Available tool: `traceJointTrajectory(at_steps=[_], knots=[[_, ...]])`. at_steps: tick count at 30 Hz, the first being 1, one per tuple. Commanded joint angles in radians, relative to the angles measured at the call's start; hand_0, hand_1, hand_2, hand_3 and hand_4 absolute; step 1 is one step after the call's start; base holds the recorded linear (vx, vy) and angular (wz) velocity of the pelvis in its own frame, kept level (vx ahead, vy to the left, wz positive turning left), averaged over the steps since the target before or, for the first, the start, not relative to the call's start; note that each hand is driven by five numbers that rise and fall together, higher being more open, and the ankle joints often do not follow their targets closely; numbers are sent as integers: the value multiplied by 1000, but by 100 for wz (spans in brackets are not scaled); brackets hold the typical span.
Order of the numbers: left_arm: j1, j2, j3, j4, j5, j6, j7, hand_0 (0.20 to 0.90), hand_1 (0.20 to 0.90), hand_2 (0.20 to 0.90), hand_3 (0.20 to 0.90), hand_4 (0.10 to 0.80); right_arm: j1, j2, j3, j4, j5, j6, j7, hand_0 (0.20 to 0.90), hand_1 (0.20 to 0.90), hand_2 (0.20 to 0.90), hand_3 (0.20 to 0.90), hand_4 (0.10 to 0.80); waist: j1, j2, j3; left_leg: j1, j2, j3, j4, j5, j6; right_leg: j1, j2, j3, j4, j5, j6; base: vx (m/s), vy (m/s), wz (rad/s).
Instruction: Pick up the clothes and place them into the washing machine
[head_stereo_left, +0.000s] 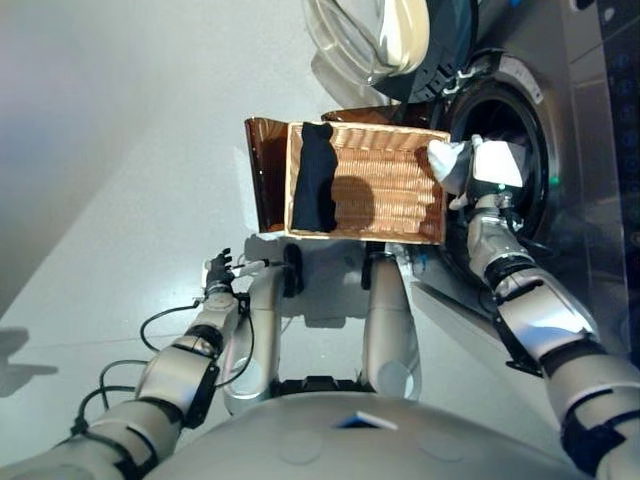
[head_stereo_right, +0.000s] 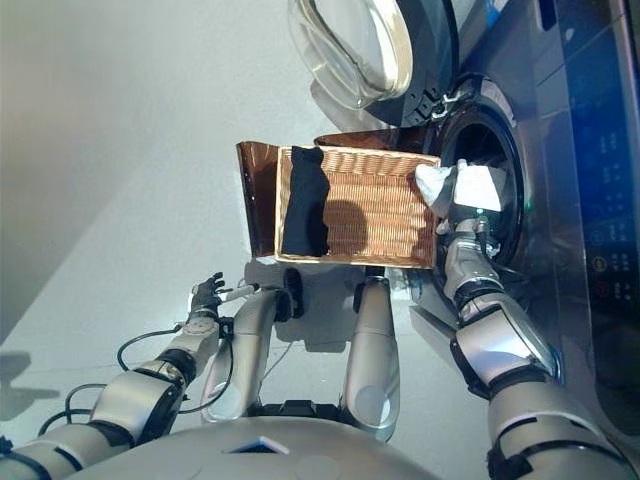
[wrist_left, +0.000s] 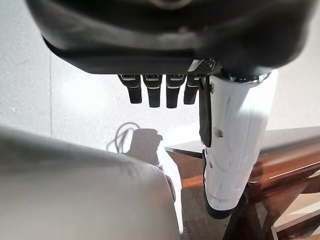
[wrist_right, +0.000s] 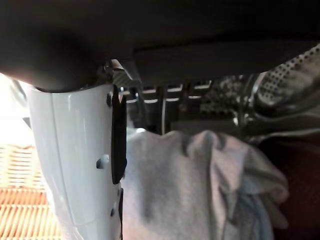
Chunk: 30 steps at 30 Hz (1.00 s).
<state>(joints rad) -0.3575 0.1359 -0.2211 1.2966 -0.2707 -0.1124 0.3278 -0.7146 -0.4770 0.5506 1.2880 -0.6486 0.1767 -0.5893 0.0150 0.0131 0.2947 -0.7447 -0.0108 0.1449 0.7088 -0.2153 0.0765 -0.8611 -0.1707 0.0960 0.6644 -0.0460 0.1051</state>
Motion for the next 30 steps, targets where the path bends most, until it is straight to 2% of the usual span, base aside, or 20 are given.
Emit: traceJointTrajectory(at_steps=[1,6,7,8,14,26,30], knots=[[9,36,-16,8,-19,-10,37,900,900,900,900,800,-69,-83,4,-6,32,29,-58,900,900,900,900,800,7,40,-9,-51,7,-9,-42,57,-72,18,35,-10,46,-86,-113,-9,2,5],[-6,38,-16,7,-21,-6,36,900,900,900,900,800,-67,-64,20,-9,45,9,-24,900,900,900,900,800,4,41,-8,-71,9,-5,-24,55,-72,-3,35,-10,70,-92,-116,0,0,0],[-16,39,-16,9,-18,-2,35,900,900,900,900,800,-65,-59,23,-2,54,-2,-1,746,746,746,746,690,1,39,-10,-75,10,-3,-18,53,-73,-10,35,-7,78,-93,-117,0,0,0],[-16,39,-16,9,-18,-2,35,900,900,900,900,800,-65,-59,23,-2,54,-2,-1,211,211,211,211,308,1,39,-11,-76,9,-3,-18,53,-73,-10,35,-7,78,-93,-117,0,0,0],[-30,53,1,21,1,18,22,900,900,900,900,800,-64,-47,28,33,70,-12,45,200,200,200,200,300,-3,34,-26,-67,11,-2,-27,50,-73,-8,38,-4,76,-94,-117,2,0,-1],[-24,67,22,27,17,29,24,900,900,900,900,800,-30,-41,13,15,54,-6,54,200,200,200,200,300,-5,27,-37,-53,9,0,-40,51,-72,-3,42,-1,78,-96,-117,0,0,0],[-26,67,27,29,17,33,29,900,900,900,900,800,1,-23,-30,30,78,10,35,200,200,200,200,300,-7,26,-39,-48,10,0,-44,54,-71,-2,41,-3,79,-94,-117,0,0,0]])
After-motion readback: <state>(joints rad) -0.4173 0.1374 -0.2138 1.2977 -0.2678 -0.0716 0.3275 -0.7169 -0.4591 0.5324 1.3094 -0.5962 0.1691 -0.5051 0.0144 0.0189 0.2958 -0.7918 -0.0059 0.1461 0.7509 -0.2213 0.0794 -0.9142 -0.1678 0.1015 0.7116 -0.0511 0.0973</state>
